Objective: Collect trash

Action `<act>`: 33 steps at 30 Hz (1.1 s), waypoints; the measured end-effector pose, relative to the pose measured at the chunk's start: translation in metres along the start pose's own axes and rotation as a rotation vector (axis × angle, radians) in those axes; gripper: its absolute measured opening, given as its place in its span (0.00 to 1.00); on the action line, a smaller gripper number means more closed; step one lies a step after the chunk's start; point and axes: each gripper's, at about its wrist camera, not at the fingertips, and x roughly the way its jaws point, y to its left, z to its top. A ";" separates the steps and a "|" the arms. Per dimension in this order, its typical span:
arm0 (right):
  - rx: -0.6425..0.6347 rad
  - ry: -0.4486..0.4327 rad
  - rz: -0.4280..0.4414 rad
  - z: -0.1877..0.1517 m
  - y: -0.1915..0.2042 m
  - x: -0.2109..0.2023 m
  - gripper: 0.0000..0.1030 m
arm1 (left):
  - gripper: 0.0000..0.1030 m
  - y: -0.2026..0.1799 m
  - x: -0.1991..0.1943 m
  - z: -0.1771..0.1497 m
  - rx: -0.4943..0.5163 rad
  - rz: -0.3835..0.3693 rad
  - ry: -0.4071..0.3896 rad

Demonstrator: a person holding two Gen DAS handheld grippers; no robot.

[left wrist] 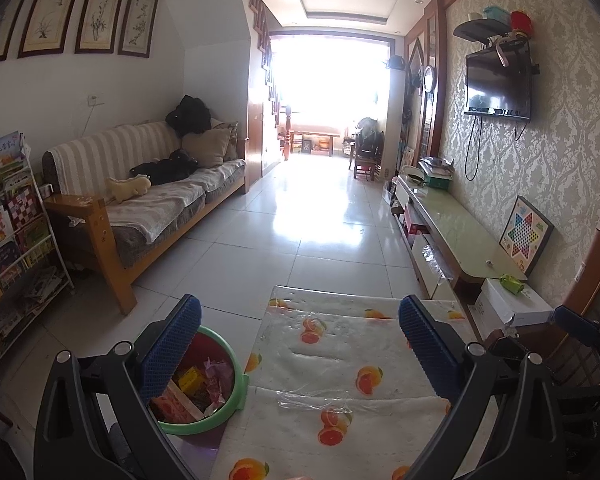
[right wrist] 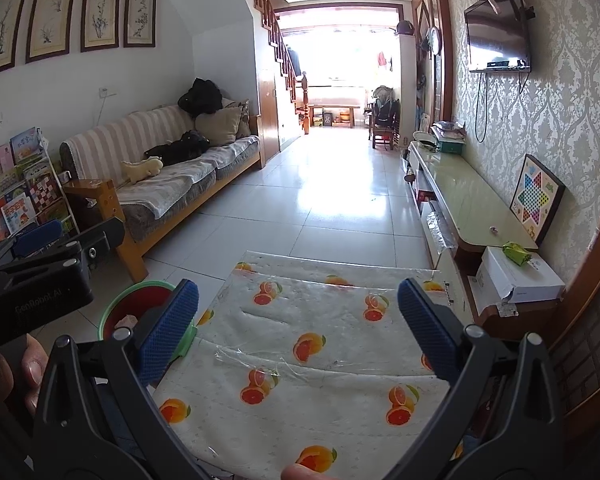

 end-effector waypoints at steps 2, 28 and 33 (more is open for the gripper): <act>0.005 0.000 -0.008 0.001 -0.003 0.000 0.95 | 0.92 0.004 0.001 0.000 -0.005 0.004 0.001; 0.016 0.002 -0.022 0.005 -0.008 0.002 0.95 | 0.92 0.018 -0.003 0.004 -0.019 0.019 -0.016; 0.017 0.005 -0.022 0.005 -0.007 0.004 0.95 | 0.92 0.019 -0.003 0.003 -0.020 0.023 -0.016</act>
